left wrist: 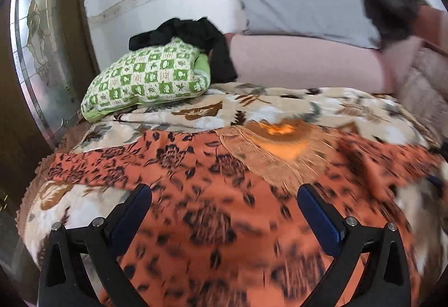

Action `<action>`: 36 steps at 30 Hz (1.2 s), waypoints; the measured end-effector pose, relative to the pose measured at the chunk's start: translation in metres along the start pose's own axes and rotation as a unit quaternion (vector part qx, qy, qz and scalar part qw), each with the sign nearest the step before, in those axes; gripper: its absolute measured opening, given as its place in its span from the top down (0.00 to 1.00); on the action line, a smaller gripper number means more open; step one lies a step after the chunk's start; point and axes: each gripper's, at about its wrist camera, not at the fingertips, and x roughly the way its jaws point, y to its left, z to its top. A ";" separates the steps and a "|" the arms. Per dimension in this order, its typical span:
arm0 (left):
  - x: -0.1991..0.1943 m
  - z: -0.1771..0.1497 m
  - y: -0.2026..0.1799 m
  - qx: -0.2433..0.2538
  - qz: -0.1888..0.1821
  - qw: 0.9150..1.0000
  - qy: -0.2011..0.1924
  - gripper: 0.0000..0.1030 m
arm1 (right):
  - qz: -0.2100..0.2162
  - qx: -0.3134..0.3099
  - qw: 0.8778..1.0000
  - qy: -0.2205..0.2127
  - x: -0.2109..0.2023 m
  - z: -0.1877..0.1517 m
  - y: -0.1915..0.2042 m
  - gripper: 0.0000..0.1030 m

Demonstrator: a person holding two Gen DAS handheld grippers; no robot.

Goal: Fold small clothes

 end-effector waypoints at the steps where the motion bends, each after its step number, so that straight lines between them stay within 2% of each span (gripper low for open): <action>1: 0.017 0.003 0.000 -0.009 0.002 1.000 0.008 0.00 | -0.003 0.001 1.000 -0.006 0.008 0.005 -0.002 0.31; 3: 0.036 0.003 0.003 -0.022 0.004 1.000 0.017 0.00 | -0.019 0.008 1.000 -0.010 0.022 0.012 -0.006 0.45; 4: 0.043 0.000 0.007 -0.023 0.010 1.000 0.012 0.00 | -0.024 0.012 1.000 -0.008 0.027 0.016 -0.010 0.65; 5: 0.046 -0.003 0.010 -0.022 0.017 1.000 0.008 0.00 | -0.034 0.014 0.999 -0.007 0.034 0.019 -0.013 0.78; 8: 0.060 -0.002 0.026 -0.032 0.033 0.999 0.025 0.00 | -0.050 0.013 0.998 -0.025 0.038 0.023 -0.015 0.94; 11: 0.063 0.003 0.060 -0.063 0.058 0.996 0.023 0.00 | -0.038 -0.008 0.998 -0.042 0.030 0.020 0.004 0.94; 14: 0.064 0.008 0.090 -0.084 0.098 0.992 0.010 0.00 | 0.005 -0.064 0.997 -0.041 0.021 0.009 0.057 0.94; 18: 0.068 0.008 0.135 -0.126 0.131 0.983 0.021 0.00 | 0.083 -0.124 0.989 -0.011 0.017 -0.033 0.141 0.94; 21: 0.076 0.003 0.163 -0.144 0.161 0.976 0.038 0.00 | 0.137 -0.169 0.976 0.022 0.026 -0.085 0.202 0.94; 24: 0.083 0.001 0.187 -0.169 0.176 0.968 0.056 0.00 | 0.170 -0.211 0.960 0.067 0.051 -0.157 0.249 0.94; 27: 0.081 0.000 0.211 -0.197 0.183 0.961 0.062 0.00 | 0.164 -0.251 0.949 0.100 0.081 -0.223 0.271 0.93; 30: 0.080 -0.001 0.229 -0.209 0.197 0.956 0.065 0.00 | 0.140 -0.286 0.936 0.148 0.122 -0.293 0.274 0.92; 31: 0.081 -0.002 0.235 -0.214 0.201 0.954 0.068 0.00 | 0.134 -0.295 0.931 0.168 0.140 -0.316 0.271 0.85; 32: 0.081 -0.003 0.240 -0.218 0.201 0.952 0.070 0.00 | 0.129 -0.301 0.926 0.187 0.153 -0.332 0.267 0.56; 33: 0.083 -0.004 0.244 -0.224 0.198 0.951 0.073 0.00 | 0.126 -0.305 0.922 0.203 0.159 -0.348 0.264 0.35; 34: 0.084 -0.005 0.248 -0.230 0.192 0.951 0.077 0.00 | 0.125 -0.304 0.915 0.233 0.171 -0.363 0.256 0.02; 36: 0.087 -0.006 0.250 -0.233 0.185 0.951 0.082 0.00 | 0.134 -0.309 0.904 0.263 0.175 -0.382 0.246 0.00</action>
